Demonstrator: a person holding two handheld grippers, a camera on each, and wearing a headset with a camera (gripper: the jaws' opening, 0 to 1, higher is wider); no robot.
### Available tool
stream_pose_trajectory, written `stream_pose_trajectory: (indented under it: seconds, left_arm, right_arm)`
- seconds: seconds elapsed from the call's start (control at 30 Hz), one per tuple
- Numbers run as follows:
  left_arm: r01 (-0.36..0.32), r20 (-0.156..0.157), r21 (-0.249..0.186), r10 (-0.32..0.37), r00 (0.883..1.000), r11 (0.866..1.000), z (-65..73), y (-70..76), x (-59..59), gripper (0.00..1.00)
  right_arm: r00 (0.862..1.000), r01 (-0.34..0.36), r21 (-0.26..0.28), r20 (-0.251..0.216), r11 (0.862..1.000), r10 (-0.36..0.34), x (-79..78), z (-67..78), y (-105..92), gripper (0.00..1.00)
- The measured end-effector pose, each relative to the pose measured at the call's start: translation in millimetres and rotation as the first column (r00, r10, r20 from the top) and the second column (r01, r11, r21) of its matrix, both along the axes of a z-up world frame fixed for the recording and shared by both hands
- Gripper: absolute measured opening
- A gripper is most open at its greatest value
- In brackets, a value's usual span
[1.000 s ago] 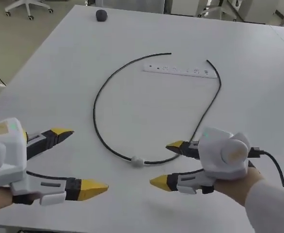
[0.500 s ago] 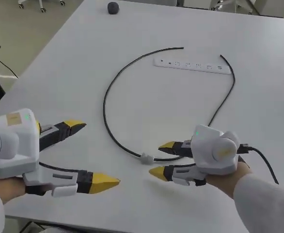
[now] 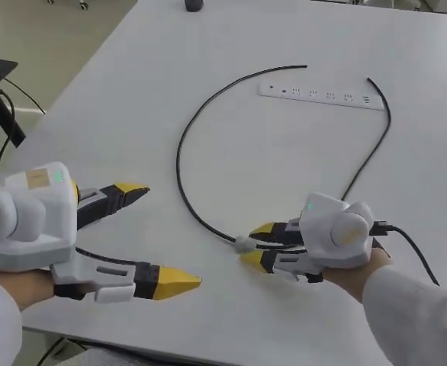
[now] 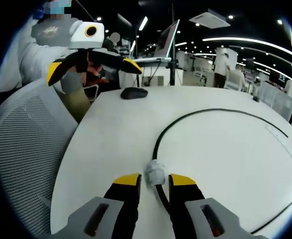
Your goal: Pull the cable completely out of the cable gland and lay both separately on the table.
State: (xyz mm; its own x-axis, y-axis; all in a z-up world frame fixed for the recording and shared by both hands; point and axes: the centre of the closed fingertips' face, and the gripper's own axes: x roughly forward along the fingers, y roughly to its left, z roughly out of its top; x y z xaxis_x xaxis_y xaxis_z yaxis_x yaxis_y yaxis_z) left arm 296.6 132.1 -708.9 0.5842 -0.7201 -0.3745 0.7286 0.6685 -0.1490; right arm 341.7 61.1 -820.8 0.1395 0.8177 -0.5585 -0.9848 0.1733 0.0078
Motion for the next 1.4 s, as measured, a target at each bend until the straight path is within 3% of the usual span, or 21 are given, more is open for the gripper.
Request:
stream_pose_trajectory:
  seconds: [0.23, 0.63, 1.1, 1.3, 1.4]
  left_arm:
    - [-0.001, -0.002, -0.007, 0.001, 1.0, 1.0, 0.7, 0.2, 1.9, 0.99]
    - [0.024, 0.014, -0.006, -0.024, 1.0, 1.0, 3.6, -4.3, 5.5, 0.99]
    - [0.095, 0.043, -0.009, -0.094, 0.995, 0.995, 12.9, -20.3, 11.6, 0.99]
    - [0.145, 0.063, -0.004, -0.144, 0.988, 0.989, 16.1, -30.0, 11.6, 0.96]
    - [0.181, 0.077, 0.021, -0.182, 0.98, 0.983, 17.0, -34.9, 10.8, 0.93]
  right_arm:
    - [1.0, -0.023, -0.013, 0.018, 1.0, 0.023, 0.7, -2.5, -0.3, 0.1]
    - [1.0, -0.019, 0.0, 0.002, 1.0, 0.019, 0.7, 3.9, -1.7, 0.08]
    - [0.999, -0.031, 0.032, -0.029, 0.999, 0.032, -5.7, 41.2, -10.6, 0.08]
    - [0.999, -0.043, 0.041, -0.027, 0.998, 0.044, -10.9, 56.9, -11.6, 0.08]
    - [0.998, -0.054, 0.045, -0.028, 0.998, 0.056, -15.9, 67.1, -11.0, 0.08]
